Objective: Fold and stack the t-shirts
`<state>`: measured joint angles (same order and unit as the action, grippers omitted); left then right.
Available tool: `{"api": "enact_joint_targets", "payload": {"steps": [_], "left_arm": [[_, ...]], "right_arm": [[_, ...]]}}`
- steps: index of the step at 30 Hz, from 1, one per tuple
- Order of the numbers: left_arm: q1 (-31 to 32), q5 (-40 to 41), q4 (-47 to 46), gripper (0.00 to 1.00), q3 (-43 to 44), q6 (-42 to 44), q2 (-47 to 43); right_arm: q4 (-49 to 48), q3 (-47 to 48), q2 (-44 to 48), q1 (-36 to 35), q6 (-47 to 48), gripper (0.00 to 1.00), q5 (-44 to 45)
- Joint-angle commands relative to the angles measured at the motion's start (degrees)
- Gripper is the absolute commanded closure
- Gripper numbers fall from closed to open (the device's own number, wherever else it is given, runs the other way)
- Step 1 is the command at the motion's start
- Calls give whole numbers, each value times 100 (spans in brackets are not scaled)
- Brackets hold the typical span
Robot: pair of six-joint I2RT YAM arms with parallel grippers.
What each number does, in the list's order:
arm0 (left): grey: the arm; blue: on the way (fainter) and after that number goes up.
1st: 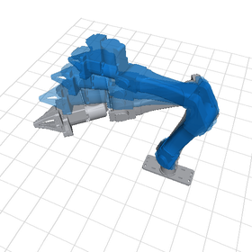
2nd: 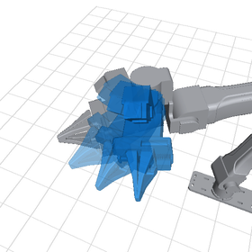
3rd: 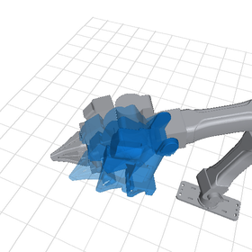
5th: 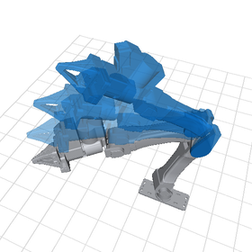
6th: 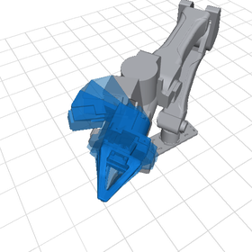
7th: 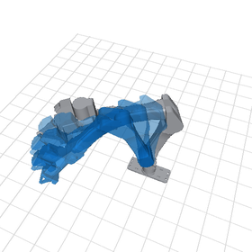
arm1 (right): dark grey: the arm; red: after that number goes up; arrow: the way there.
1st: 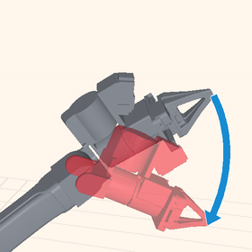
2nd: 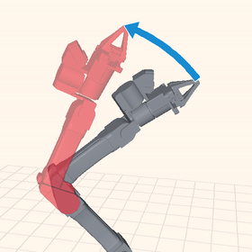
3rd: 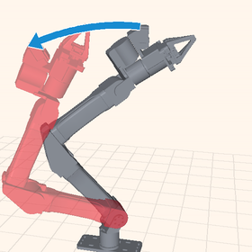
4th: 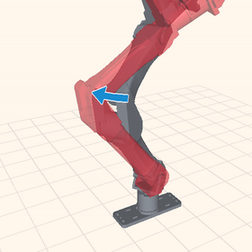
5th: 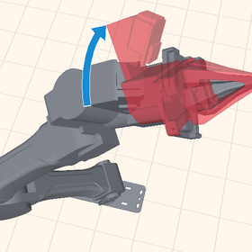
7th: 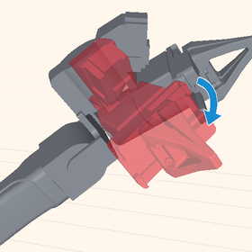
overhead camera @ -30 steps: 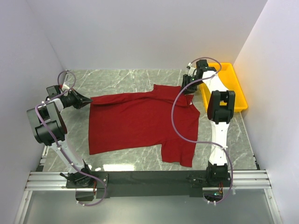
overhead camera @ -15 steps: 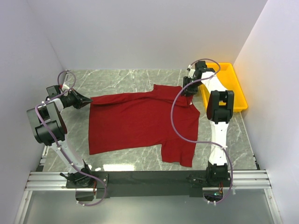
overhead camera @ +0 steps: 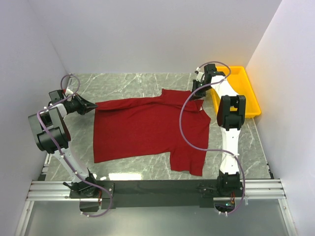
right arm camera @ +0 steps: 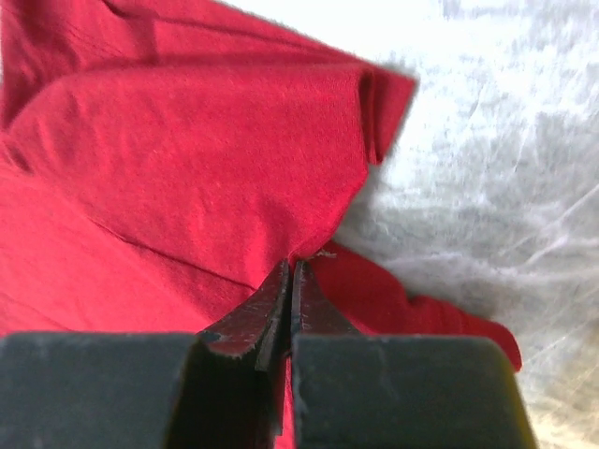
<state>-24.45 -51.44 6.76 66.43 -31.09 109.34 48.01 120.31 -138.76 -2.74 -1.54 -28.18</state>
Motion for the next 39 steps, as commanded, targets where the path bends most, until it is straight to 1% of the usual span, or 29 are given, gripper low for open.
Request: {"api": "enact_joint_targets", "payload": {"steps": [1, 2, 3, 5, 6, 8, 9, 10, 12, 13, 15, 17, 19, 23, 26, 27, 28, 29, 30, 31, 32, 33, 34, 35, 36, 37, 38, 39], "left_arm": [[-34, -200, -96, 99, 194, -2, -115], [-25, -182, -114, 99, 221, -20, -132], [-25, -165, -131, 99, 247, -37, -150], [-43, -138, -193, 99, 335, -151, -167], [-77, -147, -341, 99, 361, -221, -202], [-104, -156, -570, 99, 423, -545, -237], [-139, -164, -884, 99, 440, -678, -264], [-148, -165, -1009, 99, 501, -923, -264], [-157, -147, -1247, 99, 659, -1144, -255], [-148, -156, -1439, 99, 721, -1249, -229], [-157, -208, -1634, 99, 879, -1574, -150], [-157, -235, -1862, 99, 967, -1812, -106], [-148, -209, -1889, 99, 1082, -1857, -71], [-157, -191, -1924, 99, 1179, -1857, -88], [-183, -191, -2161, 99, 1056, -1988, -290], [-218, -191, -2466, 99, 890, -2067, -508], [-253, -174, -2591, 99, 819, -2216, -632], [-314, -156, -2697, 99, 740, -2287, -772], [-332, -130, -2968, 99, 557, -2357, -1122], [-385, -8, -3075, 99, 372, -2453, -1534], [-411, 55, -3154, 99, 370, -2489, -1538], [-429, 125, -3216, 99, 196, -2524, -1973], [-447, 178, -3373, 99, 134, -2612, -2178], [-464, 317, -3383, 99, 72, -2647, -2389], [-482, 415, -3384, 99, -7, -2656, -2826], [-491, 511, -3331, 99, -34, -2639, -3065], [-500, 773, -3270, 99, -51, -2604, -3303], [-500, 906, -3147, 99, 9, -2560, -3731]], "right_arm": [[-484, 115, 569, 10, 101, 100, -222], [-564, 107, 708, 19, 101, 100, -327], [-652, 89, 788, 63, 415, 100, -450], [-872, 80, 1025, 142, 732, 100, -853], [-968, 71, 1105, 169, 1004, 100, -1195], [-1363, -25, 1358, 248, 1208, 100, -1592], [-1530, -69, 1439, 248, 1313, 100, -1855], [-1905, -104, 1518, 405, 1349, 100, -1944], [-2329, -244, 1676, 467, 1463, 100, -2233], [-2749, -280, 1711, 502, 1472, 100, -2444], [-3033, -263, 1686, 547, 1551, 100, -2604], [-3157, -53, 1555, 564, 1613, 100, -2745], [-3349, 18, 1484, 573, 1631, 100, -2824], [-4017, -227, 1597, 634, 1429, 100, -3025], [-4422, -350, 1825, 722, 1157, 100, -3271], [-4597, -437, 1939, 792, 869, 100, -3438], [-5069, -551, 2071, 836, 675, 100, -3552], [-5317, -709, 2342, 889, 455, 100, -3667], [-5676, -737, 2466, 977, -34, 100, -3911], [-5828, -781, 2711, 1021, -483, 100, -4027], [-6012, -842, 2862, 1056, -722, 100, -4141], [-6240, -947, 3028, 1091, -995, 100, -4256], [-6860, -1087, 3204, 1153, -1267, 100, -4431], [-7119, -1332, 3563, 1179, -1713, 100, -4502], [-7313, -1413, 3740, 1206, -1918, 100, -4555], [-7680, -1466, 3907, 1223, -2112, 100, -4669], [-7797, -1562, 4257, 1258, -2348, 100, -4705], [-7885, -1598, 4443, 1276, -2412, 100, -4714]]}}
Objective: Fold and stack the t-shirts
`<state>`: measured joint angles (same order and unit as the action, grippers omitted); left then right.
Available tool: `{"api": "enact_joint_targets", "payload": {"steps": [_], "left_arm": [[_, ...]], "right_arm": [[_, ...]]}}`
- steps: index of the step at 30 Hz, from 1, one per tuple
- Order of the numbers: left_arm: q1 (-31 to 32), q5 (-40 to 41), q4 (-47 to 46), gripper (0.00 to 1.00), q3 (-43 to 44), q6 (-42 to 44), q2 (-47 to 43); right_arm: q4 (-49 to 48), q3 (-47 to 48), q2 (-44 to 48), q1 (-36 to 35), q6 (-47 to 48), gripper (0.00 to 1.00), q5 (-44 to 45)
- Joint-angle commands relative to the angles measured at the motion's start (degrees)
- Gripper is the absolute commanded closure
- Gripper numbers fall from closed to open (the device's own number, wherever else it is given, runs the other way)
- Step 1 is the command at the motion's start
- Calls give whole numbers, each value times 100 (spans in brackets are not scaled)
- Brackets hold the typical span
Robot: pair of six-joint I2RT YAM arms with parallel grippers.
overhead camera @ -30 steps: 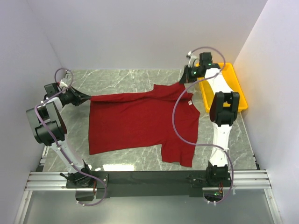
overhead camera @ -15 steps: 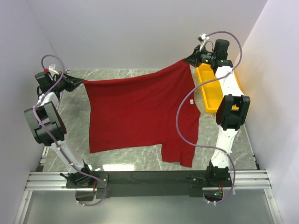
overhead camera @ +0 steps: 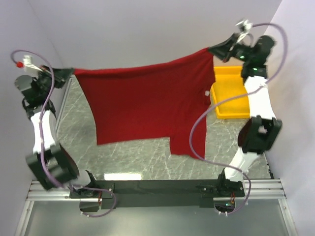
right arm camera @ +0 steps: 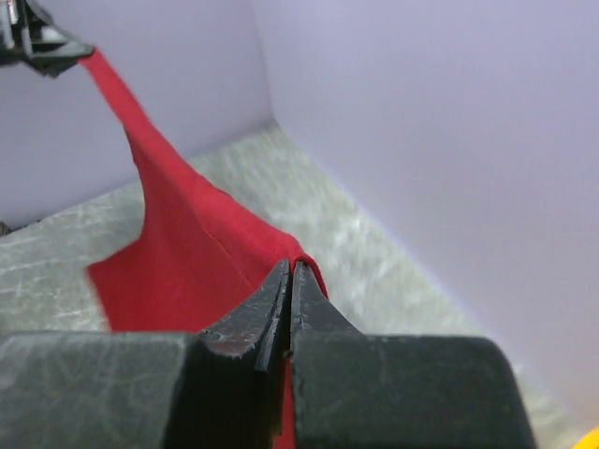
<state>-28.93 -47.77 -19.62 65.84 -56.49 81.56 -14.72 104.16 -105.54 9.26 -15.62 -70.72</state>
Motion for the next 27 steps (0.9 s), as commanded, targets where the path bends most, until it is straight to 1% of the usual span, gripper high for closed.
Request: {"api": "enact_joint_targets", "payload": {"steps": [1, 2, 3, 5, 6, 7, 8, 12, 14, 15, 17, 18, 19, 20, 21, 23, 25, 27], "left_arm": [[-43, 671, -369, 99, 139, 93, -1149], [-60, 803, 7, 99, 226, 155, -1325], [-60, 1039, 193, 99, 471, 234, -1623], [-43, 1234, 579, 99, 709, 305, -1844], [-43, 1487, 582, 99, 806, 253, -2045], [-43, 1603, 538, 99, 833, 61, -2143], [-34, 1717, 529, 99, 894, 7, -2249], [10, 1938, 967, 99, 1834, 50, -2206], [106, 2166, 1126, 99, 2150, 208, -2197], [141, 2306, 1362, 99, 2456, 287, -2197], [255, 2780, 1696, 100, 2870, 603, -2223], [317, 2956, 1942, 100, 3003, 856, -2223], [378, 3114, 2188, 99, 3091, 963, -2241], [492, 3446, 2295, 99, 3153, 1077, -2276], [554, 3571, 2426, 99, 3258, 1174, -2285], [686, 3791, 2647, 100, 3190, 1324, -2294], [722, 3784, 2682, 99, 2979, 1325, -2302], [740, 3627, 2595, 99, 2488, 1220, -2302]], "right_arm": [[-1613, 8, 1306, 102, -1013, 100, -504], [-1595, -18, 1690, 129, -970, 100, -496], [-1343, -10, 1894, 138, -769, 100, -469], [-973, 182, 2394, 173, -340, 100, -399], [-789, 271, 2537, 182, -302, 100, -381], [-822, 359, 2738, 208, -345, 100, -373], [-900, 542, 2827, 243, -580, 100, -346], [-1348, 1079, 3056, 550, -1206, 100, -101], [-1384, 1352, 3127, 656, -1460, 100, 75], [-1410, 1431, 3136, 709, -1514, 100, 232], [-1385, 1537, 3171, 841, -1602, 100, 391], [-1193, 1528, 3180, 858, -1524, 100, 514], [-1052, 1459, 3206, 867, -1410, 100, 585], [-902, 1406, 3223, 867, -1174, 100, 664], [-692, 1318, 3241, 867, -1085, 100, 752], [-567, 1011, 3233, 841, -926, 100, 928], [-471, 713, 3110, 788, -891, 100, 1016], [-287, 493, 2987, 657, -733, 100, 1051]]}}
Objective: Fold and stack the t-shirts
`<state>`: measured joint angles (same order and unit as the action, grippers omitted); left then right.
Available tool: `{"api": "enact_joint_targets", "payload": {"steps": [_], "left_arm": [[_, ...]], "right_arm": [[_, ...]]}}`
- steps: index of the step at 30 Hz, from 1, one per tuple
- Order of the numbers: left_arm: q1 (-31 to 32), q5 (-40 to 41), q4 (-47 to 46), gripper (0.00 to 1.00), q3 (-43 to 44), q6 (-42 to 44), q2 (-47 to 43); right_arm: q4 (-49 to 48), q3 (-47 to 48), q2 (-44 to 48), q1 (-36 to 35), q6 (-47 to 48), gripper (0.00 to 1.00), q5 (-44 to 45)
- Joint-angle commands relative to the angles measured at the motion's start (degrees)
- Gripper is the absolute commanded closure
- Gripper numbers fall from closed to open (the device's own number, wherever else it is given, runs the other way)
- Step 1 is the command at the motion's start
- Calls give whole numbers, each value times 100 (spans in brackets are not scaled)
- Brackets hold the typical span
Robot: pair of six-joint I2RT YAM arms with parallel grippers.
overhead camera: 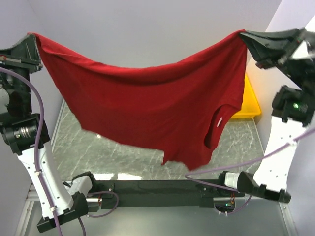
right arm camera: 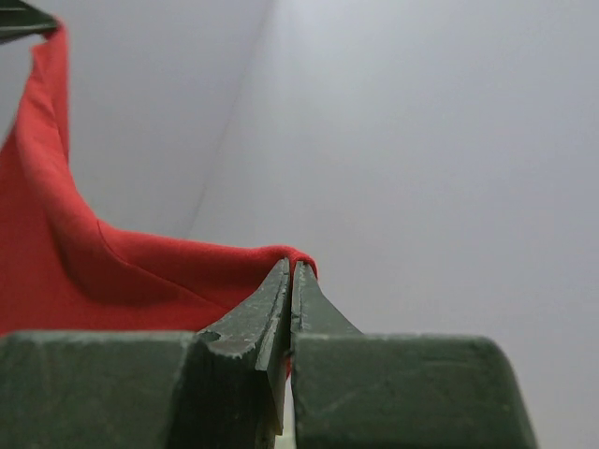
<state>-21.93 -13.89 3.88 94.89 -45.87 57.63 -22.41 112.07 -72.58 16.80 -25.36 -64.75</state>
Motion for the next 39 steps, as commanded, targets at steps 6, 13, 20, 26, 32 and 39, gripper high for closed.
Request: {"api": "enact_joint_targets", "payload": {"steps": [6, 13, 20, 26, 32, 39], "left_arm": [[40, -254, -335, 99, -2244, -439, 266], [58, -552, -1371, 99, -4135, -1090, 1267], [233, -659, -2111, 99, -3946, -1425, 3847], [348, -607, -1971, 99, -3040, -1531, 5213], [348, -694, -1926, 99, -2564, -1583, 5794], [286, -1185, -2242, 99, -2379, -1522, 5865]], "right_arm": [[509, -1941, -678, -527, 847, 100, 718], [870, -3568, -1846, -1213, 2167, 100, 1403], [1143, -2727, -3665, -1653, 2141, 100, 2124], [1661, -1356, -4896, -1917, 2272, 100, 2546], [2470, 156, -5934, -1891, 2396, 100, 2591], [3616, 524, -5943, -1864, 3826, 100, 2002]]}}
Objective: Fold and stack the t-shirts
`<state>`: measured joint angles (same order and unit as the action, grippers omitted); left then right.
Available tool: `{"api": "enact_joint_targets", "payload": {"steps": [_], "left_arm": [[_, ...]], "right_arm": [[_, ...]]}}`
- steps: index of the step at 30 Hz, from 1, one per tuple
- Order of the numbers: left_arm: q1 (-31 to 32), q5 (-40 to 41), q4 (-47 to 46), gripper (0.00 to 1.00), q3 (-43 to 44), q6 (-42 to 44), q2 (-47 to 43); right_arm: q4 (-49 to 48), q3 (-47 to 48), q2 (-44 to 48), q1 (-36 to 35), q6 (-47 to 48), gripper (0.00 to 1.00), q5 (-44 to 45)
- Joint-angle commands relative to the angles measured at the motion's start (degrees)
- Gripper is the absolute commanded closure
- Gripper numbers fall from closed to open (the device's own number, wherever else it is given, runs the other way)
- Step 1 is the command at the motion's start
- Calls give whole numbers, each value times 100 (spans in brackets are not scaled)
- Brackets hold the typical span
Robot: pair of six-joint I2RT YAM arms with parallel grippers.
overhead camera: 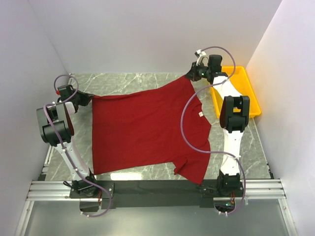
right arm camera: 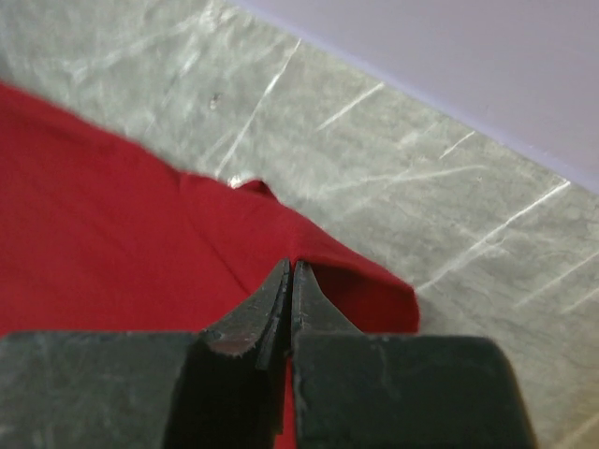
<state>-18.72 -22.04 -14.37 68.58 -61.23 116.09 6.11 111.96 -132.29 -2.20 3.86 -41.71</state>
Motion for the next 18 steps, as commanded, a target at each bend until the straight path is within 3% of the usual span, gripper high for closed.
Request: {"api": "enact_joint_targets", "payload": {"steps": [1, 6, 18], "left_arm": [[-53, -484, -452, 99, 261, 41, 10], [-105, -713, -584, 99, 235, 173, -51], [-158, -1267, -945, 99, 305, 111, -122]], "right_arm": [[978, 659, -24, 44, 1237, 100, -285], [1341, 1020, -305, 44, 1416, 100, 172], [1709, 1653, -781, -79, 2073, 100, 171]]}}
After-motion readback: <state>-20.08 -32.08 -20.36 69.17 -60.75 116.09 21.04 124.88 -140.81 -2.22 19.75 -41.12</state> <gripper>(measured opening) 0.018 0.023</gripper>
